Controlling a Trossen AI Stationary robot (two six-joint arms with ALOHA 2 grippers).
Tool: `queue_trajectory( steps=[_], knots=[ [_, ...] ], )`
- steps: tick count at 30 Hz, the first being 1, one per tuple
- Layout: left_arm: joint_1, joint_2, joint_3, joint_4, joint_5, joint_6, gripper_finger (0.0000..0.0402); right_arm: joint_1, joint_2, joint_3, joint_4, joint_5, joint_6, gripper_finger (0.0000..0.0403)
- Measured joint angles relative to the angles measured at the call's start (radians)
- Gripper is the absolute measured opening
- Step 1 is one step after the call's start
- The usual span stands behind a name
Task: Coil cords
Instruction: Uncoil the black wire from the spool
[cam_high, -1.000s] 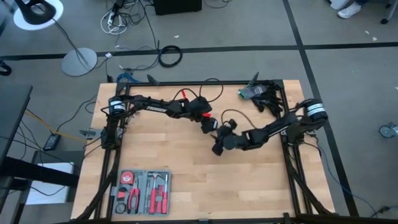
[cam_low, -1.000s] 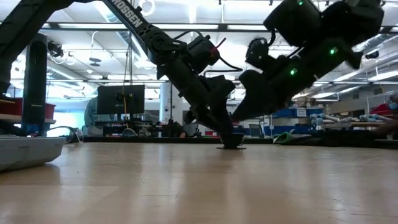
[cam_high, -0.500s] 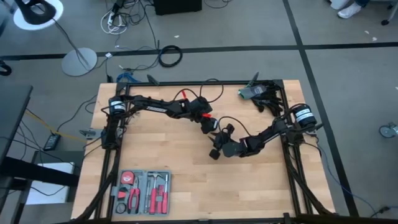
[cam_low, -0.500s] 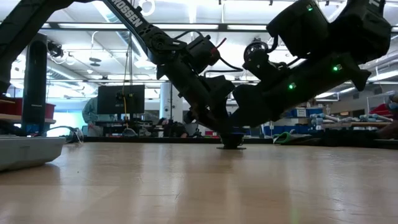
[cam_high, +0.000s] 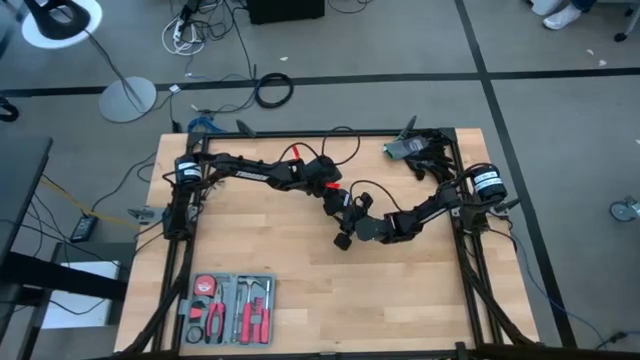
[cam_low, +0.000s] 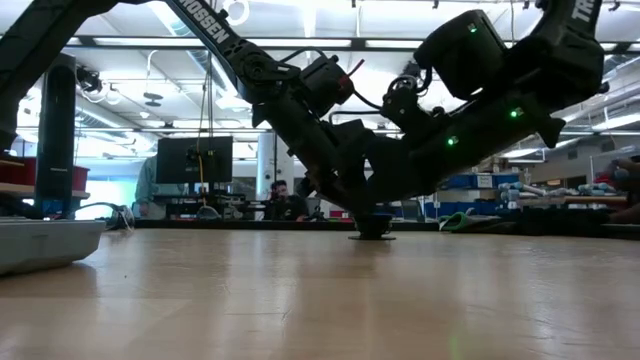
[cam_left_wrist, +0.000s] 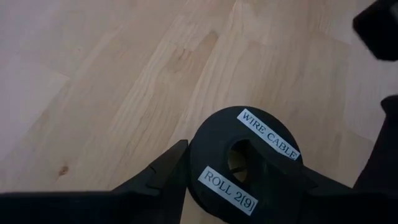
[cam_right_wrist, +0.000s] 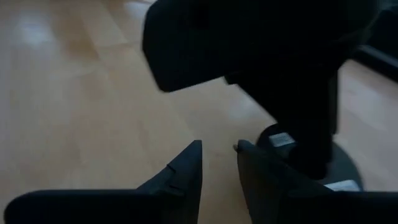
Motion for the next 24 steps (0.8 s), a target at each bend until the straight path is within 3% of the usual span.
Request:
queue_trajectory(
  steps=[6,13,24],
  knots=[
    [0.0,0.0,0.0,0.002,0.0,0.0,0.0168,-0.025,0.0,0.0,0.023,-0.008,0.004,0.0092],
    [0.0,0.0,0.0,-0.012,0.003,0.053,0.0168,-0.018,0.0,0.0,0.005,-0.05,0.045,0.0009],
    [0.0,-0.007,0.0,-0.026,0.071,0.079,0.0168,0.063,-0.01,0.0,-0.086,-0.17,-0.001,0.0002]
  ],
)
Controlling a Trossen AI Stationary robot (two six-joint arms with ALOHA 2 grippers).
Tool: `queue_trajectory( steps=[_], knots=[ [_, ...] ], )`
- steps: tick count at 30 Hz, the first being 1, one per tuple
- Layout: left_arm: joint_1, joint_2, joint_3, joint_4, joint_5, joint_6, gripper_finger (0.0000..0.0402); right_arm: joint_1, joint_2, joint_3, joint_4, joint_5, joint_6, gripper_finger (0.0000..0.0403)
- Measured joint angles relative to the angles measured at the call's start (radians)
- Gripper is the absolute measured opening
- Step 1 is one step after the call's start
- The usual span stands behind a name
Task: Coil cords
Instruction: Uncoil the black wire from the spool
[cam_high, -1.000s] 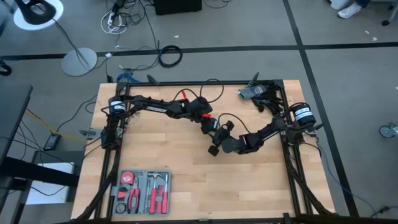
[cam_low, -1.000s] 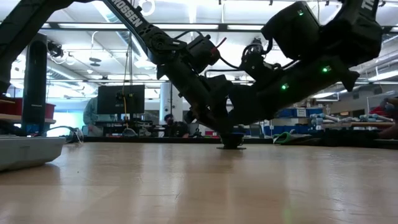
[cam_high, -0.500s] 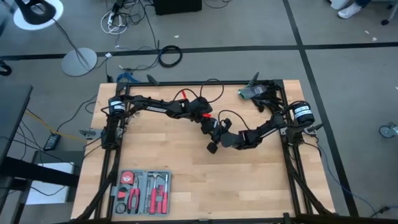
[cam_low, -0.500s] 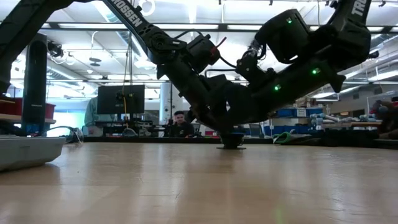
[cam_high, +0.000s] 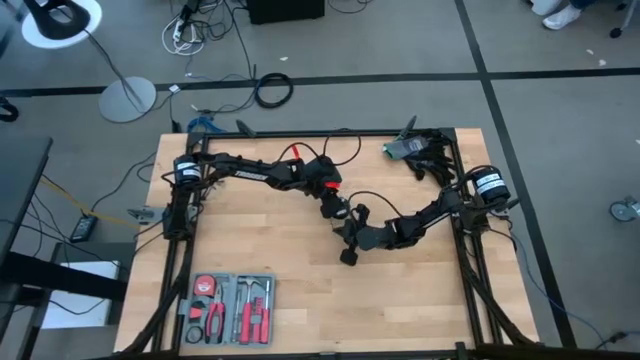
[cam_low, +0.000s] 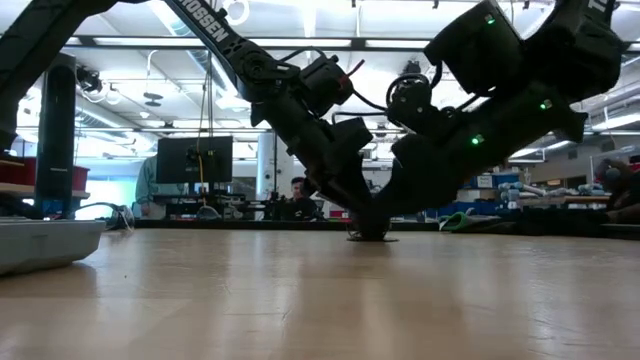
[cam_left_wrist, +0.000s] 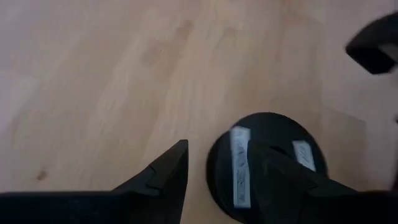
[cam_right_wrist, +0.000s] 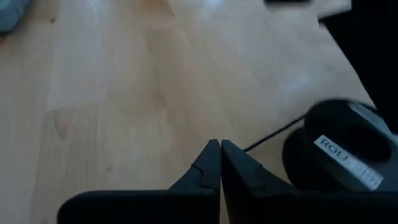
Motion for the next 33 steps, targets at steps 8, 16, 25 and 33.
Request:
queue_trajectory(
  steps=[8,16,25,33],
  knots=[
    [0.0,-0.006,0.0,-0.011,0.098,0.008,0.0168,0.021,-0.061,0.0,-0.114,-0.001,0.046,0.0001],
    [-0.028,-0.006,0.001,-0.046,0.053,0.063,0.0168,0.016,-0.064,0.0,-0.115,0.002,0.047,0.0001],
    [-0.067,-0.008,0.002,-0.076,-0.068,0.105,0.0168,0.016,-0.064,0.0,-0.114,0.002,0.056,0.0],
    [-0.067,-0.008,0.002,-0.069,-0.073,0.101,0.0168,0.016,-0.064,0.0,-0.111,0.002,0.058,0.0]
  ],
)
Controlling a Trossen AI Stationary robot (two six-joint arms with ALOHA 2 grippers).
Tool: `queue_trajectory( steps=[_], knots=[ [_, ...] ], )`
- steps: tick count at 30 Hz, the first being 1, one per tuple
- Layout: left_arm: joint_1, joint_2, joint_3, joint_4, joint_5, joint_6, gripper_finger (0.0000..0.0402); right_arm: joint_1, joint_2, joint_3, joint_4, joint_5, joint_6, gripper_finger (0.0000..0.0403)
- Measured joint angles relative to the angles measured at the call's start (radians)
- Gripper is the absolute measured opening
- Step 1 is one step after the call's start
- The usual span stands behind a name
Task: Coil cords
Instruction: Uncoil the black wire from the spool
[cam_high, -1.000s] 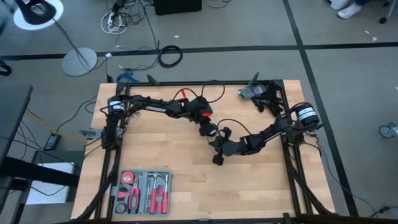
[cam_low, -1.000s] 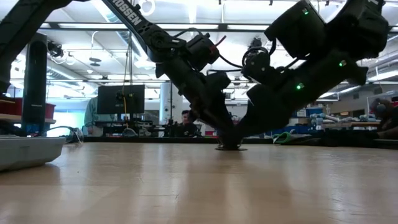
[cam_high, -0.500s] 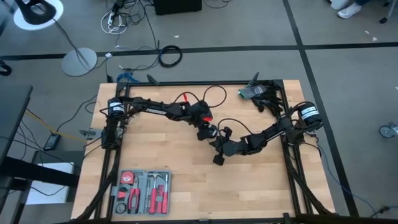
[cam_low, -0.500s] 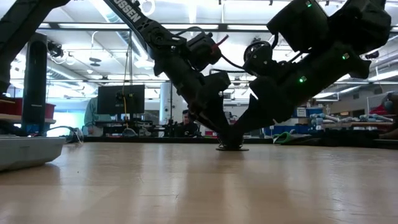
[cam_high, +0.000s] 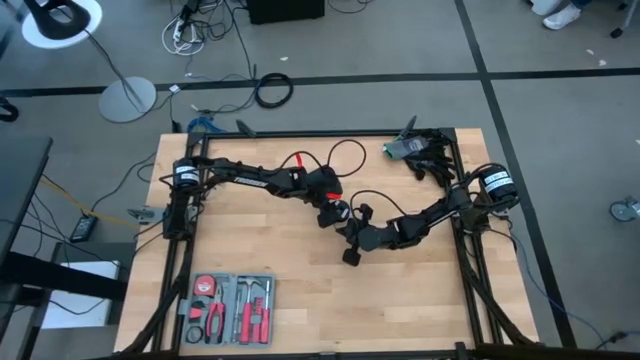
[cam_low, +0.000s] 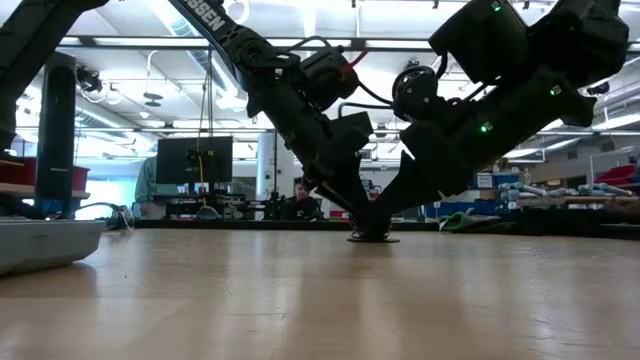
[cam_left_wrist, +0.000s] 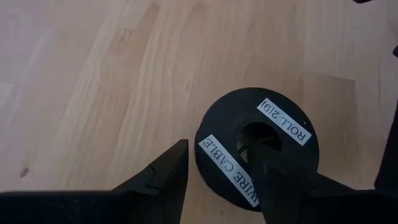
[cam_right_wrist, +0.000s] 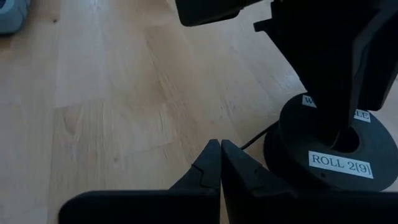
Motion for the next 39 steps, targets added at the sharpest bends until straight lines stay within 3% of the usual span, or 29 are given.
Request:
queue_trajectory(
  steps=[9,23,30,34,39],
  knots=[
    [0.002,0.001,-0.001,0.005,-0.005,-0.026,0.0179,0.002,0.0,0.0,0.003,0.0,0.0,0.0],
    [0.002,0.001,0.0,-0.008,-0.044,0.015,0.0296,0.006,0.001,0.0,0.004,-0.005,0.0,0.0],
    [0.005,0.001,0.0,-0.013,-0.061,0.016,0.0306,0.056,-0.009,0.0,-0.004,0.002,0.039,0.0],
    [0.016,0.001,0.0,-0.016,-0.067,0.016,0.0303,0.089,-0.057,0.001,-0.071,0.047,0.077,0.0],
    [0.028,0.002,-0.001,-0.021,-0.072,0.006,0.0302,0.144,-0.163,0.001,-0.333,0.056,0.299,0.0]
  ],
)
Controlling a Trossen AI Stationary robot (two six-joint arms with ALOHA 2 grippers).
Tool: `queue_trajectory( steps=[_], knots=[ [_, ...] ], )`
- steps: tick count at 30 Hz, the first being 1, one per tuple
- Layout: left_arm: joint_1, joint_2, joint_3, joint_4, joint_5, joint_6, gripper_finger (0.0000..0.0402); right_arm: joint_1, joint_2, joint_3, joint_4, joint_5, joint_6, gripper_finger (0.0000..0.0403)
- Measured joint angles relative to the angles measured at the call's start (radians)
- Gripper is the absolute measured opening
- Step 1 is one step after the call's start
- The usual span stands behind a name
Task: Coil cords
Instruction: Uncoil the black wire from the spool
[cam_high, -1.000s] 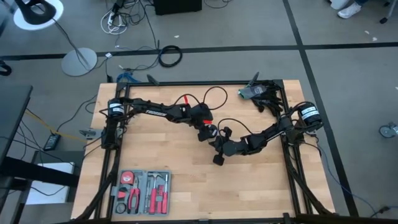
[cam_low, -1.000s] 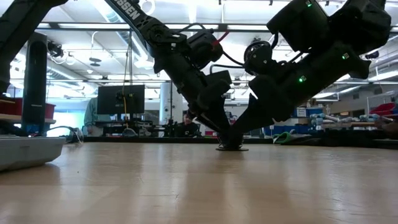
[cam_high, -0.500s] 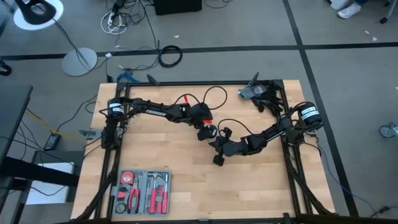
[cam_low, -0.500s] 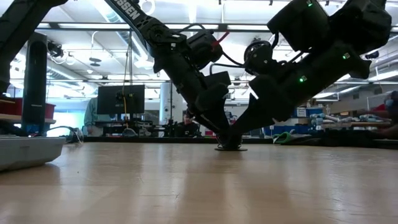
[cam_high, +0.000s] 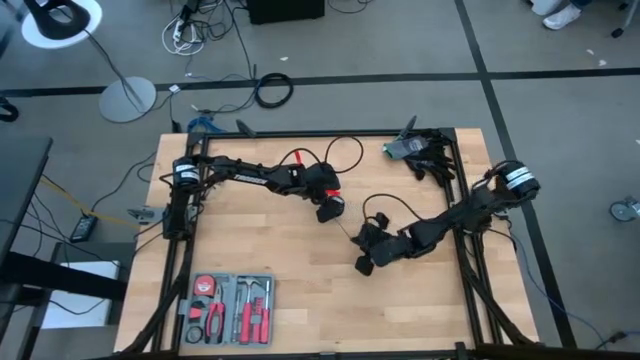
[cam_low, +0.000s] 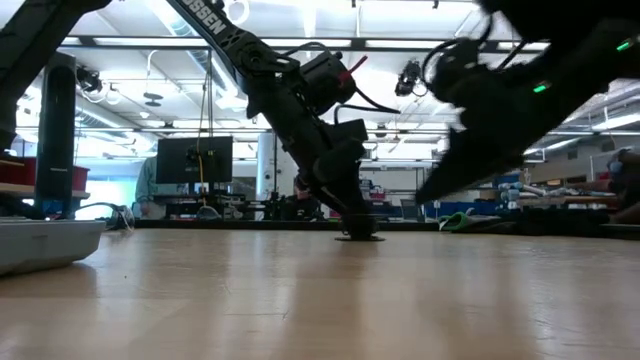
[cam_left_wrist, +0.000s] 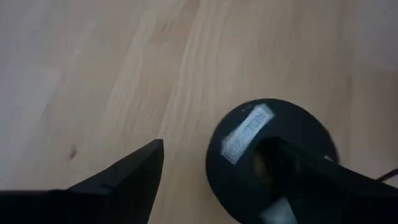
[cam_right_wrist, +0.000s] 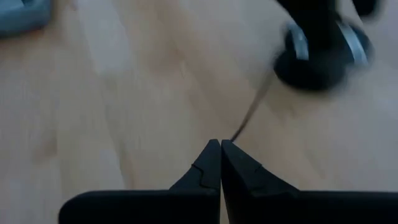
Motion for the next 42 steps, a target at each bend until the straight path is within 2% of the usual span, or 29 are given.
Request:
queue_trajectory(
  steps=[5,8,12,13,15,17,19,21,24,27,30,33,38,42],
  knots=[
    [0.016,-0.005,-0.001,-0.012,-0.006,-0.001,0.0302,0.092,-0.132,0.0,-0.343,0.016,0.251,0.0],
    [0.021,-0.008,-0.001,-0.022,-0.007,-0.005,0.0302,0.154,-0.212,0.0,-0.54,-0.042,0.428,0.0],
    [0.02,-0.013,0.002,-0.038,0.0,-0.01,0.0302,0.228,-0.307,0.0,-0.803,-0.249,0.708,0.0],
    [0.018,-0.015,0.003,-0.039,0.003,-0.01,0.0302,0.247,-0.327,0.0,-0.874,-0.32,0.785,0.0],
    [0.018,-0.013,-0.002,-0.071,-0.023,-0.004,0.0302,0.277,-0.358,0.0,-1.026,-0.527,0.932,0.0],
    [0.024,-0.004,-0.006,-0.083,-0.033,-0.005,0.0302,0.3,-0.382,-0.001,-1.138,-0.669,1.048,0.0],
    [0.024,-0.008,-0.005,-0.073,-0.033,-0.006,0.0302,0.323,-0.398,-0.001,-1.178,-0.699,1.113,0.0002],
    [0.02,-0.011,0.0,-0.062,-0.027,-0.006,0.0302,0.347,-0.417,-0.001,-1.161,-0.612,1.126,0.0009],
    [0.02,-0.008,-0.003,-0.067,-0.023,-0.007,0.0302,0.368,-0.427,-0.001,-1.077,-0.391,1.095,0.0023],
    [0.023,-0.01,-0.002,-0.06,-0.024,-0.008,0.0302,0.377,-0.434,-0.001,-0.964,-0.202,1.011,0.0033],
    [0.02,-0.01,-0.002,-0.064,-0.015,-0.009,0.0302,0.381,-0.434,-0.001,-0.855,-0.081,0.906,0.0039],
    [0.021,-0.022,-0.002,-0.065,-0.012,-0.009,0.0302,0.381,-0.434,-0.001,-0.784,-0.045,0.827,0.004],
    [0.029,-0.099,-0.002,-0.055,-0.028,-0.004,0.0302,0.381,-0.434,-0.001,-0.759,-0.024,0.799,0.004],
    [0.047,-0.153,-0.001,-0.031,-0.078,0.015,0.0302,0.382,-0.434,-0.001,-0.725,0.1,0.723,0.0052]
  ],
)
